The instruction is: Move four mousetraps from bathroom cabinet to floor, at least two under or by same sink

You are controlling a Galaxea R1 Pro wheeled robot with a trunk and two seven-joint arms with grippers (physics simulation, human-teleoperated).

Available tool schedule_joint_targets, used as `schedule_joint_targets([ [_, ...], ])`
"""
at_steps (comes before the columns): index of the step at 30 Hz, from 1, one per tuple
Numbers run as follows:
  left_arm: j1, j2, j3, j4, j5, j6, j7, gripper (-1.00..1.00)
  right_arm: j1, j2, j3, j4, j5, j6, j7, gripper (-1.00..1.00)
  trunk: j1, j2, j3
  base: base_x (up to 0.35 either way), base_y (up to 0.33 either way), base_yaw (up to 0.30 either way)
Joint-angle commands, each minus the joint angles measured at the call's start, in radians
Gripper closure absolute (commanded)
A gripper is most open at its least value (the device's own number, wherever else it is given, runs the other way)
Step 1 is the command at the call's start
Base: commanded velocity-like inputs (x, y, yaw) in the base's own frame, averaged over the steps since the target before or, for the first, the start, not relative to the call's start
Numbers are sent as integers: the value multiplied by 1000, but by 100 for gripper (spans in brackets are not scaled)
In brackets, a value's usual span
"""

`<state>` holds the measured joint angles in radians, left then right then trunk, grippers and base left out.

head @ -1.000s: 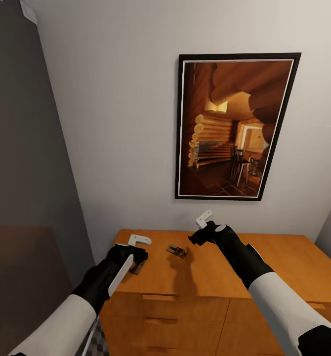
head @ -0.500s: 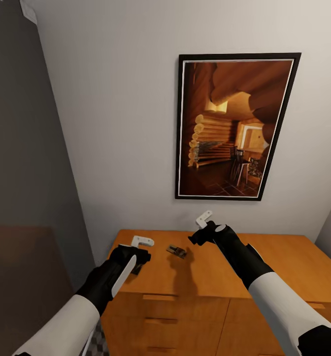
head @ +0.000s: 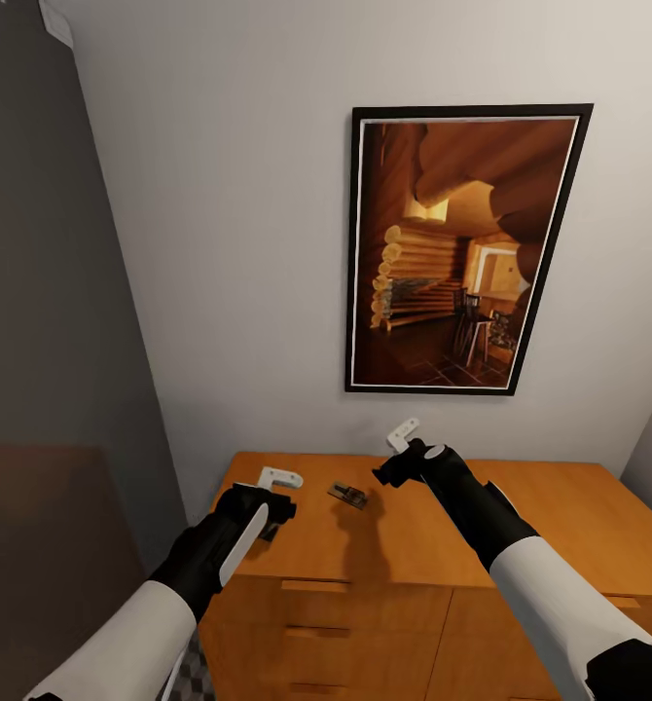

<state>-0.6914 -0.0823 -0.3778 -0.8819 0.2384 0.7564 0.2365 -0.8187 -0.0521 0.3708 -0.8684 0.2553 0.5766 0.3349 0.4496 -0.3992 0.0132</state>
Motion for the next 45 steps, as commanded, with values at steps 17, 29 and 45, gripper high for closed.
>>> schedule_joint_targets([
  [17, 0, 0, 3, 1, 13, 49, 6, -100, 0, 0, 2, 8, 10, 3, 7, -100, 0, -1, -1, 0, 0, 0],
  [29, 0, 0, 1, -1, 8, 41, 8, -100, 0, 0, 2, 8, 10, 3, 7, -100, 0, -1, -1, 0, 0, 0],
  [45, 0, 0, 2, -3, 7, 38, 16, -100, 0, 0, 2, 18, 11, 3, 7, -100, 0, -1, -1, 0, 0, 0],
])
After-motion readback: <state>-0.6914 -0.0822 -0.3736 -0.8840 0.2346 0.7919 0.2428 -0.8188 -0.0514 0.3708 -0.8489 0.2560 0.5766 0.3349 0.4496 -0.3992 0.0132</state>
